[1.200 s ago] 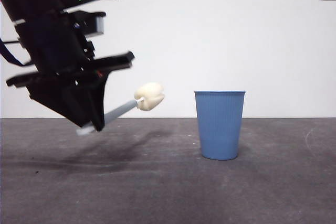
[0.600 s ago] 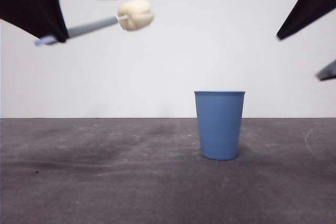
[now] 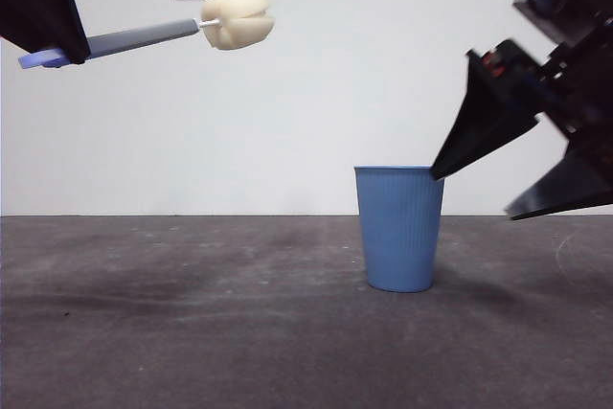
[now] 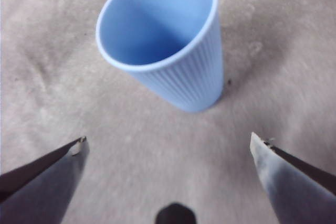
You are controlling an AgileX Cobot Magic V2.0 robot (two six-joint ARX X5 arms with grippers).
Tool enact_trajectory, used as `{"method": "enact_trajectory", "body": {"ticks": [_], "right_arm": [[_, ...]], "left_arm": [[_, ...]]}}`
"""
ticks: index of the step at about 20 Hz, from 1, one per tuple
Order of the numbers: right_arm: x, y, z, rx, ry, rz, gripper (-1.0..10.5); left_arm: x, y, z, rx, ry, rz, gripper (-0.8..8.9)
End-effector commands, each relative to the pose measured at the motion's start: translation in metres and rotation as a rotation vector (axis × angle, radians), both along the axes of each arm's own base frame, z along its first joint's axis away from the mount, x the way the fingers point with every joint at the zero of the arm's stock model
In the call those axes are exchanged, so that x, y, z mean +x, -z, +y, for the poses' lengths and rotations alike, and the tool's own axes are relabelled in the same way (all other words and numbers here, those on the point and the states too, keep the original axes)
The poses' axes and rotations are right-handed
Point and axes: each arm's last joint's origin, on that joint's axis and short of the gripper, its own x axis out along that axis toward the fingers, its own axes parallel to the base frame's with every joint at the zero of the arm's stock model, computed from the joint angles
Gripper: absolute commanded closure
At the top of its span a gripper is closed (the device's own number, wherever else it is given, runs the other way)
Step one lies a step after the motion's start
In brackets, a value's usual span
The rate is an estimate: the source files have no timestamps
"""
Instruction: Pick up the cup brush,pick up the cup,insert the brush into the cup,clean the cup,put the cup brush back,put the cup back to the fixed position on the table
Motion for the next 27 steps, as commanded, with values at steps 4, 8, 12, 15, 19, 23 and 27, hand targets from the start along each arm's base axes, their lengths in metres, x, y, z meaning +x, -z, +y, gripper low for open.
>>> {"method": "enact_trajectory", "body": {"ticks": [4, 8, 12, 15, 19, 23, 27], "right_arm": [[0.011, 0.023, 0.017, -0.055, -0.067, -0.034, 3.6], [0.020, 0.032, 0.028, -0.059, -0.068, -0.092, 3.6], [0.029, 0.045, 0.033, -0.061, -0.064, -0.118, 3.6], [0.037, 0.055, 0.037, -0.047, -0.065, -0.148, 3.6], [0.042, 0.063, 0.040, -0.033, -0.065, -0.184, 3.6], [0.047, 0.066, 0.042, -0.011, -0.055, -0.224, 3.6], [0.050, 0.077, 0.044, -0.001, -0.046, -0.213, 4.2]], "left_arm": [[-0.001, 0.001, 0.001, 0.023, 0.019, -0.001, 8.22], [-0.001, 0.002, 0.002, 0.029, 0.020, 0.007, 8.22], [-0.002, 0.002, 0.002, 0.032, 0.019, 0.011, 8.22], [-0.002, 0.002, 0.002, 0.032, 0.019, 0.011, 8.22], [-0.002, 0.002, 0.002, 0.033, 0.019, 0.011, 8.22], [-0.002, 0.002, 0.002, 0.031, 0.017, 0.012, 8.22], [-0.002, 0.002, 0.002, 0.031, 0.016, 0.012, 8.22]]}}
